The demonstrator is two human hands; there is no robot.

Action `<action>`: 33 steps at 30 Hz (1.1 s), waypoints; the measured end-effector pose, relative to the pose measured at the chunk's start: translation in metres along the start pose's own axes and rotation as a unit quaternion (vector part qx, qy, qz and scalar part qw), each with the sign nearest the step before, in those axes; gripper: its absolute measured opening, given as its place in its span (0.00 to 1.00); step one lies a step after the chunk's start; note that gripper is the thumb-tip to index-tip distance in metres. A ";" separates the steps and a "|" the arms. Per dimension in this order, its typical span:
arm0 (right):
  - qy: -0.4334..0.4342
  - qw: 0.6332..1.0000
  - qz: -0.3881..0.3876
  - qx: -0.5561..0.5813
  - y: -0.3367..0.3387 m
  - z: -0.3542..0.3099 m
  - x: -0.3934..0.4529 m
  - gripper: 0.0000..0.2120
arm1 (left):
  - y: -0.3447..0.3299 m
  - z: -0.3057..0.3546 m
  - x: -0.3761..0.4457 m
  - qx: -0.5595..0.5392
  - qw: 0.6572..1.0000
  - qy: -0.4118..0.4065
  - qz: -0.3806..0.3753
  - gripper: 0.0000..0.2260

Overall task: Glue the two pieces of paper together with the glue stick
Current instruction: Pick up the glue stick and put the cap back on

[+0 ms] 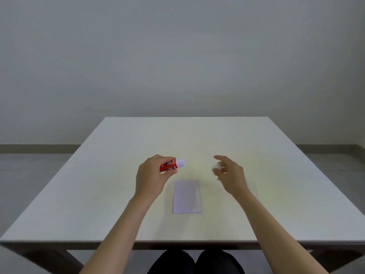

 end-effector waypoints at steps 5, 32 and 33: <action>-0.004 0.962 -0.085 0.258 -0.021 -0.058 -0.020 0.09 | -0.006 0.004 0.000 -0.023 1.000 0.010 -0.002 0.12; 0.174 0.970 -0.164 -0.037 -0.023 -0.095 -0.023 0.08 | -0.013 0.003 -0.012 -0.108 0.985 0.064 -0.119 0.08; 0.166 0.975 -0.137 -0.049 -0.020 -0.095 -0.019 0.06 | -0.017 0.006 -0.014 -0.100 0.984 0.056 -0.137 0.08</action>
Point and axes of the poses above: each hand's wrist, its own x-axis towards the middle knuckle, its own y-axis out of the back of the hand, z = x × y, the point moved 7 cm from there along x, towards the middle knuckle, and after that the axes turned 2 degrees about z, right-handed, at the moved point
